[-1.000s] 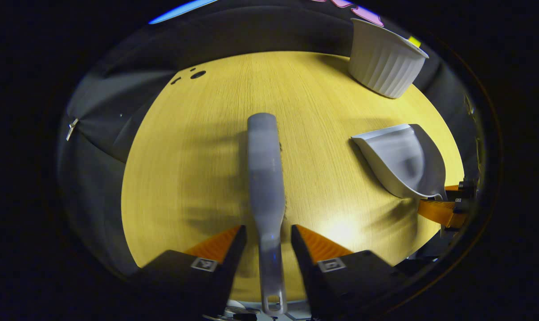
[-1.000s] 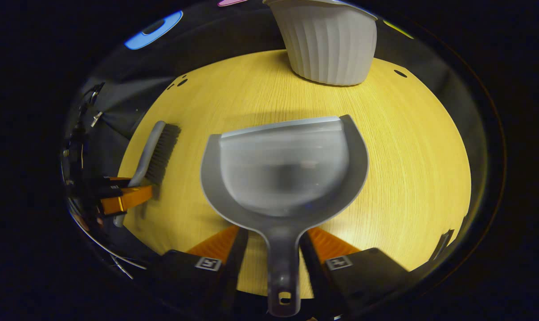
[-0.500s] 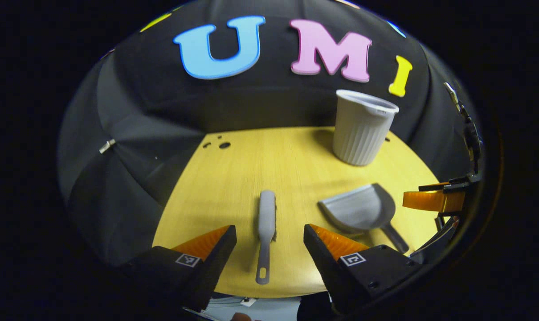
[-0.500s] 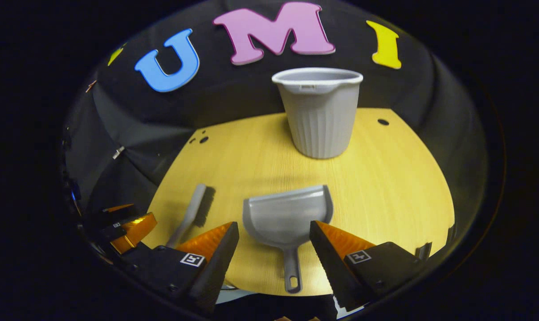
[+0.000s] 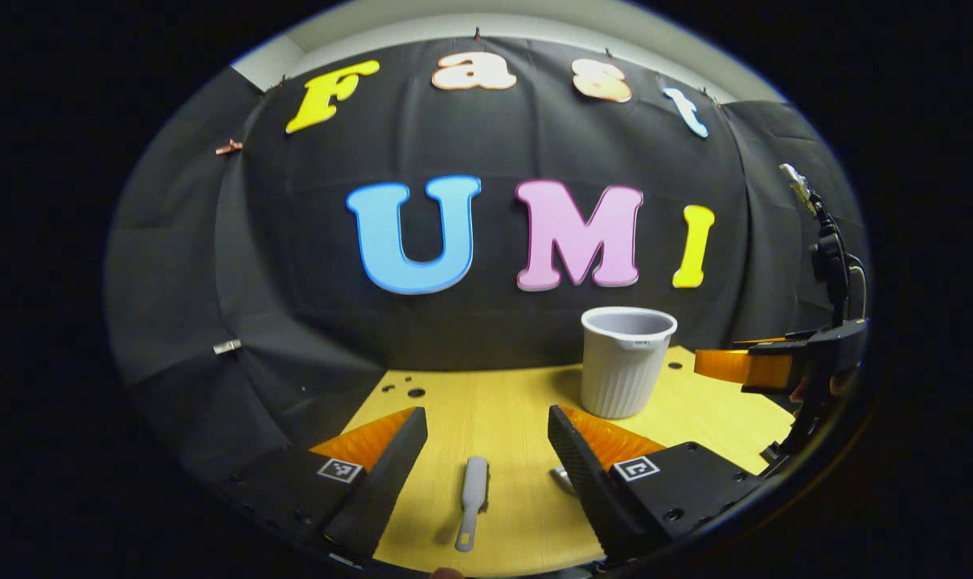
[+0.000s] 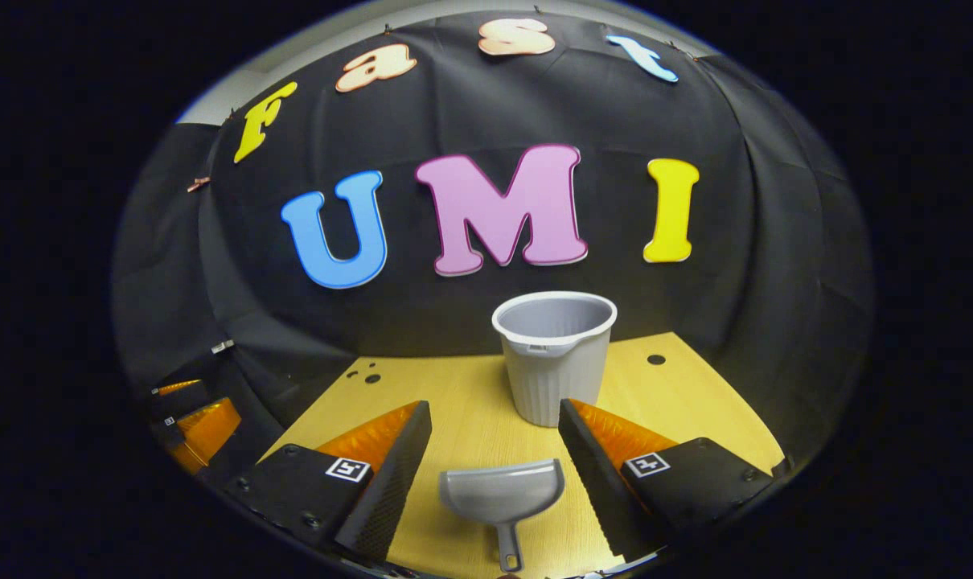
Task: Pick up the small broom and dustpan from the desktop, sweep the trash into the dustpan with the broom, and then empty the trash into the garbage bin.
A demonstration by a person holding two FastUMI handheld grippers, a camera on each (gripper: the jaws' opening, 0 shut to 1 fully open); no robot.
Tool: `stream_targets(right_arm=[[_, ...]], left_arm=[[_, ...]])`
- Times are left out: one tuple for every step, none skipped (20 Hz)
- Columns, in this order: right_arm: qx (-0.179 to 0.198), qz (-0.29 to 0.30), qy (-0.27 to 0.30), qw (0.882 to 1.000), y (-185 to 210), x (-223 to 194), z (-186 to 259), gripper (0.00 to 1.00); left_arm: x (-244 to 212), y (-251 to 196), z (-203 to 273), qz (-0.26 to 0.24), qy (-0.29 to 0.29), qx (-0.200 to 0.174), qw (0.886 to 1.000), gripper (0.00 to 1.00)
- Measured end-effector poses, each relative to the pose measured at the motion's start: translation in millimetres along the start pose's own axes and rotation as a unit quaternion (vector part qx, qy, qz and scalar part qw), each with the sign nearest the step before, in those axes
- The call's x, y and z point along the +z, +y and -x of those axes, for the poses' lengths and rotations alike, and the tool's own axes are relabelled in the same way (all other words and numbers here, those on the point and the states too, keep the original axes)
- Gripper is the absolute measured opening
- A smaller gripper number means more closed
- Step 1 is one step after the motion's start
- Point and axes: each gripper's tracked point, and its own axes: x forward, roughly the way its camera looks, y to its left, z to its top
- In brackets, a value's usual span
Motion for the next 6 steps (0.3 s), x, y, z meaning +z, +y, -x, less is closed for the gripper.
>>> stream_targets(right_arm=[[-0.006, 0.000, -0.018, 1.000, -3.3, 8.6, 3.4, 0.99], [-0.013, 0.005, -0.035, 0.999, -8.1, 18.6, 8.8, 0.98], [-0.022, 0.012, -0.049, 0.998, -13.7, 24.2, 14.6, 0.98], [-0.029, 0.020, -0.061, 0.997, -17.8, 27.5, 19.9, 0.99], [-0.035, 0.028, -0.071, 0.996, -21.2, 28.8, 25.3, 0.98], [-0.036, 0.037, -0.081, 0.995, -23.8, 29.9, 30.2, 0.98]], left_arm=[[9.2, -1.9, 4.8, 0.001, -0.021, 0.003, 1.000, 0.97], [15.4, -2.9, 9.5, 0.005, -0.037, 0.007, 0.999, 0.97], [16.6, -5.6, 12.5, 0.014, -0.044, 0.009, 0.999, 0.97], [17.1, -10.0, 14.8, 0.027, -0.046, 0.010, 0.999, 0.97], [15.8, -15.1, 14.2, 0.040, -0.049, 0.009, 0.998, 0.97], [16.0, -17.7, 17.4, 0.050, -0.049, 0.013, 0.997, 0.97]])
